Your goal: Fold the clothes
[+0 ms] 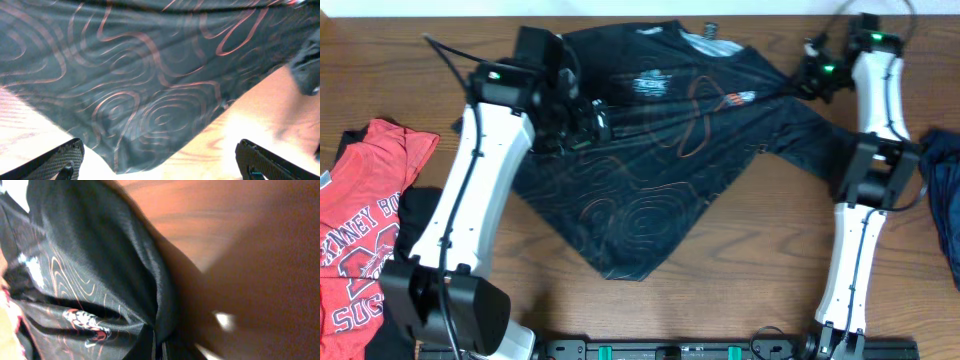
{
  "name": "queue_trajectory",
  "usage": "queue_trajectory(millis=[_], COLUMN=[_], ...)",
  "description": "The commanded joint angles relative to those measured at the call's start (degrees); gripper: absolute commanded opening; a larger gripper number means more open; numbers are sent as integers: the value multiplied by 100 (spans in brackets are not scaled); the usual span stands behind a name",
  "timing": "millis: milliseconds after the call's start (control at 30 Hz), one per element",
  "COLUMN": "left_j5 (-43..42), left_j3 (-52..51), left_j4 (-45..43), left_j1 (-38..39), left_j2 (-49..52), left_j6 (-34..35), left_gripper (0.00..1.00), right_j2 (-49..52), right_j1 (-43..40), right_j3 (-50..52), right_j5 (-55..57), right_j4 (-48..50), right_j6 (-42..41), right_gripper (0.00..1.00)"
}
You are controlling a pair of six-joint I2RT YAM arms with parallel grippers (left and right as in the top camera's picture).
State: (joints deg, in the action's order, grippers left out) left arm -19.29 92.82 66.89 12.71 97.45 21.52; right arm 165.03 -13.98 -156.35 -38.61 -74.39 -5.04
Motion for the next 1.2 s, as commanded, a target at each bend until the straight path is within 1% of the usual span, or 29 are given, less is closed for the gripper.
queue_trajectory(millis=[0,167,267,367,567,633,733,833,1000,1167], left_j5=[50,48,31,-160,-258,-203,-9,286,662,649], left_j3=[-424,-1060,-1373,-1777,-2533,-2612,-2693,-2855,-3132,-3351], left_j4=[-98,-293,-251,-273,-734,-787,-789,-852,-1252,-1808], left_j1=[297,756,1054,1480,2946,3462,4009,4181,4028,3731], left_j2=[-9,-9,-9,-9,-9,-9,-9,-9,-7,90], left_j6=[-57,70,166,175,621,905,1458,1891,1971,2041], left_gripper=[98,98,98,98,98,98,98,98,98,98], right_j2=[249,59,11,-15,-20,-20,-20,-20,-20,-20], right_j1=[-645,-1126,-1255,-1279,-1176,-1161,-1154,-1156,-1137,-1134], right_j3=[184,184,184,184,184,184,184,184,184,184], right_j5=[1054,1231,1248,1250,1272,1270,1261,1156,931,767], right_j4=[-164,-509,-621,-678,-719,-723,-758,-791,-791,-785], right_j6=[-267,-221,-153,-59,-22,0,90,219,328,343], right_gripper=[1,1,1,1,1,1,1,1,1,1])
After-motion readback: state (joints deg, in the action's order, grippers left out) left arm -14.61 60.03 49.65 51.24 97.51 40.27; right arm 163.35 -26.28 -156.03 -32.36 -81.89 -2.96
